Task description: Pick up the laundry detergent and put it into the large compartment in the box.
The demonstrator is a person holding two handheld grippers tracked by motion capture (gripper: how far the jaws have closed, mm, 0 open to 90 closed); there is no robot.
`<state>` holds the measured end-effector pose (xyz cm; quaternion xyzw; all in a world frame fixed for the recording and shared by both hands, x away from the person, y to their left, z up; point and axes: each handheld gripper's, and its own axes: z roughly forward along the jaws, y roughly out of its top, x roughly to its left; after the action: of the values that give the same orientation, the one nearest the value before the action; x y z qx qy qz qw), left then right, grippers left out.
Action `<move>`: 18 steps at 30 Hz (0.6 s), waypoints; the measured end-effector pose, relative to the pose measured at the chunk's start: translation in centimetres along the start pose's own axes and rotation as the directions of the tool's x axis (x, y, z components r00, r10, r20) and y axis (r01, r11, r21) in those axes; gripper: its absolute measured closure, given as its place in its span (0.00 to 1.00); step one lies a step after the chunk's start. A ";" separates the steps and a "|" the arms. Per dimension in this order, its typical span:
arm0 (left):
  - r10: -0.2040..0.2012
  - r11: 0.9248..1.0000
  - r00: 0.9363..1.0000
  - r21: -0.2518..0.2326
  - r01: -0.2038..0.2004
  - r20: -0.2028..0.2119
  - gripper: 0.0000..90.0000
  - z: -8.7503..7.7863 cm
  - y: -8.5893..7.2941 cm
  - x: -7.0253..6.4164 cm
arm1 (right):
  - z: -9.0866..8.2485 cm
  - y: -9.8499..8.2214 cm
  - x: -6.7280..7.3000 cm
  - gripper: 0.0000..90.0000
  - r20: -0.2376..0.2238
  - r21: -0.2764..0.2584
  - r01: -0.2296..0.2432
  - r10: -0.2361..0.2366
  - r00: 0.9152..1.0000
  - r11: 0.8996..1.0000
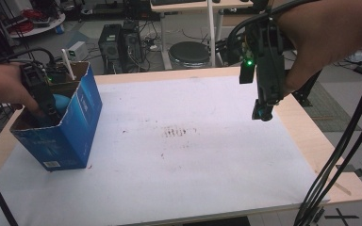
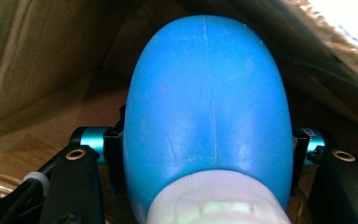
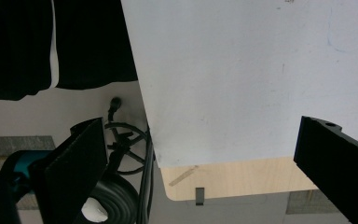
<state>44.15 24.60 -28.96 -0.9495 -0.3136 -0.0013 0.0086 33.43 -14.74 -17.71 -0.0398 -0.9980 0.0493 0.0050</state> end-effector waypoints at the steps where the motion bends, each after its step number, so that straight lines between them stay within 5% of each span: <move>1: 0.000 1.000 1.000 0.004 0.000 -0.001 0.42 0.0 0.0 0.0 | 0.0 0.0 0.0 0.02 0.000 -0.003 0.000 0.000 1.000 1.000; 9: -0.014 1.000 1.000 0.012 0.014 -0.009 0.42 0.0 0.0 0.0 | 0.5 -0.2 -0.1 0.02 -0.006 -0.007 0.005 -0.005 1.000 1.000; 13: -0.070 0.998 0.998 -0.004 0.070 -0.005 0.40 -0.1 0.0 0.1 | 0.3 -0.2 -0.1 0.02 -0.003 -0.009 0.002 -0.002 1.000 1.000; 18: -0.077 0.997 0.997 0.002 0.077 -0.006 0.38 -0.1 0.0 0.0 | 0.1 -0.3 0.0 0.02 0.003 -0.015 0.006 -0.006 1.000 1.000</move>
<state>44.16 24.62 -28.90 -0.9367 -0.3499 -0.0042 0.0105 33.40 -15.09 -17.82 -0.0370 -0.9984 0.0419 0.0035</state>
